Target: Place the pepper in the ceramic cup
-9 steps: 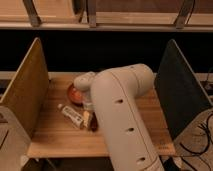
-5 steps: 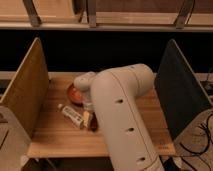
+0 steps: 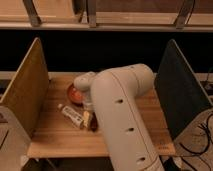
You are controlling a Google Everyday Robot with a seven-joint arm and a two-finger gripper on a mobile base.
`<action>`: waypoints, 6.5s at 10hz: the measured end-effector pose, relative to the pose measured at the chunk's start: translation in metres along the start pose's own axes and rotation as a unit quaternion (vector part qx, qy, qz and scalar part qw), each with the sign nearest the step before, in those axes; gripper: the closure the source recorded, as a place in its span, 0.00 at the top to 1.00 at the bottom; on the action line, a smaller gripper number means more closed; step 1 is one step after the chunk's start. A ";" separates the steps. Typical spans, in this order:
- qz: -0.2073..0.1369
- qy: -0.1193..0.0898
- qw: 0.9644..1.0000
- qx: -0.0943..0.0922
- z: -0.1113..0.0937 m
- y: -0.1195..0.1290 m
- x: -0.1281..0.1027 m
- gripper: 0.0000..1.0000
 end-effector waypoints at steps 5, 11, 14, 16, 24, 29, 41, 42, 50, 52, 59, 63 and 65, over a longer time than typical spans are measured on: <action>0.000 0.000 1.000 0.000 0.000 0.000 0.000 0.80; 0.002 -0.002 1.000 0.004 -0.002 -0.001 0.000 0.80; 0.024 -0.007 1.000 0.011 -0.006 -0.004 0.005 0.80; 0.034 -0.007 0.999 0.011 -0.006 -0.005 0.009 0.80; -0.005 -0.078 0.994 0.074 -0.005 0.008 -0.005 0.80; -0.010 -0.131 0.987 0.095 -0.001 0.007 -0.003 0.80; -0.029 -0.194 0.975 0.103 0.007 0.013 0.002 0.76; -0.033 -0.195 0.974 0.107 0.007 0.014 0.000 0.69; -0.002 -0.201 0.972 0.121 -0.006 0.007 0.016 0.00; 0.012 -0.213 0.968 0.129 -0.021 0.001 0.023 0.00; 0.053 -0.249 0.940 0.229 -0.148 -0.016 0.067 0.00; 0.058 -0.252 0.937 0.233 -0.159 -0.017 0.074 0.00; 0.055 -0.254 0.935 0.241 -0.159 -0.023 0.069 0.00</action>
